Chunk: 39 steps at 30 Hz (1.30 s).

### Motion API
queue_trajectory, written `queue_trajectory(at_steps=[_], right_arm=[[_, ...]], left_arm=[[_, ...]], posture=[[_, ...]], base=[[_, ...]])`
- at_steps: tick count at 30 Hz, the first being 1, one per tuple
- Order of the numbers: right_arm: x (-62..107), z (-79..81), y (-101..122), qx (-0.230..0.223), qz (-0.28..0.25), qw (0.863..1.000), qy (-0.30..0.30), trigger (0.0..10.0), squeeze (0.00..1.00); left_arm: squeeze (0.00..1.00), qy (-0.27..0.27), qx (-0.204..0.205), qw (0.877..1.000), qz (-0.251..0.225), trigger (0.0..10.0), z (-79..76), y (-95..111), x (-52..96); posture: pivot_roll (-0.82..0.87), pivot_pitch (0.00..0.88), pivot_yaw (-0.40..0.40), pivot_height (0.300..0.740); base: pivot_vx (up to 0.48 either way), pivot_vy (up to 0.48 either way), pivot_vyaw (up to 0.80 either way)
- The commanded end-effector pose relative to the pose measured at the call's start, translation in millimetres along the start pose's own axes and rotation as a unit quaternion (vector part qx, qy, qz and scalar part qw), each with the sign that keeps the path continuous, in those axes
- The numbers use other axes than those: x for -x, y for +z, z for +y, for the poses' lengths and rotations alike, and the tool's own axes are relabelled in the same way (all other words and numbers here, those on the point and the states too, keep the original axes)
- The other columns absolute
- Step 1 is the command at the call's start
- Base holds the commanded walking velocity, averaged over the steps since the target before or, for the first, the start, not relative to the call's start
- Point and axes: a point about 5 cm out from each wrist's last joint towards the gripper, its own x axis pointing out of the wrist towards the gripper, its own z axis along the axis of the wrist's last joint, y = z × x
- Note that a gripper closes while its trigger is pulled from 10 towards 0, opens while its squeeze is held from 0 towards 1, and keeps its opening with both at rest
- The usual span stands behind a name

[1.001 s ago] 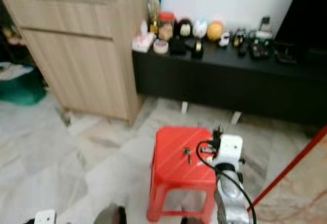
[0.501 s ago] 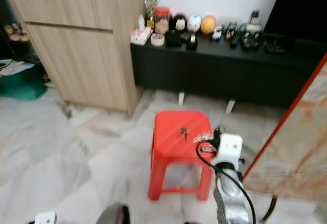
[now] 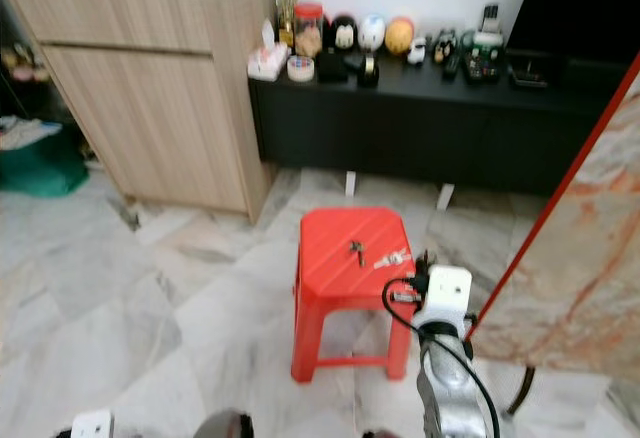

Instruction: Hang keys on a hook

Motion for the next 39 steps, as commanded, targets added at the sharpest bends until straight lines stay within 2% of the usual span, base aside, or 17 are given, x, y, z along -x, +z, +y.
queue_trajectory(at_steps=[1, 9, 28, 39], right_arm=[[-2.2, -1.9, 6.7, -0.002, -0.014, 1.000, -0.004, 10.0, 0.00], [-2.1, -1.9, 6.5, -0.003, -0.015, 1.000, -0.006, 10.0, 0.00], [-2.3, -7.2, 1.3, -0.003, 0.005, 1.000, -0.018, 10.0, 0.00], [-1.6, -9.2, -0.3, -0.012, 0.012, 0.999, -0.027, 10.0, 0.00]], left_arm=[[0.00, 0.002, 0.001, 1.000, 0.000, 10.0, -0.5, -1.1, 0.5], [0.00, 0.000, 0.002, 1.000, -0.008, 10.0, -2.2, 2.4, -0.8], [0.00, 0.002, 0.004, 1.000, -0.006, 10.0, -5.8, 3.4, -1.9], [0.00, 0.004, -0.010, 1.000, 0.005, 10.0, -4.8, -0.5, -0.9]], posture=[[0.07, 0.000, -0.030, 0.693], [0.06, 0.000, -0.030, 0.740], [0.06, 0.000, -0.039, 0.740], [0.05, 0.000, -0.038, 0.740]], base=[[0.000, 0.000, 0.00], [0.000, 0.000, 0.00], [0.000, 0.000, 0.00], [0.000, 0.000, -0.07]])
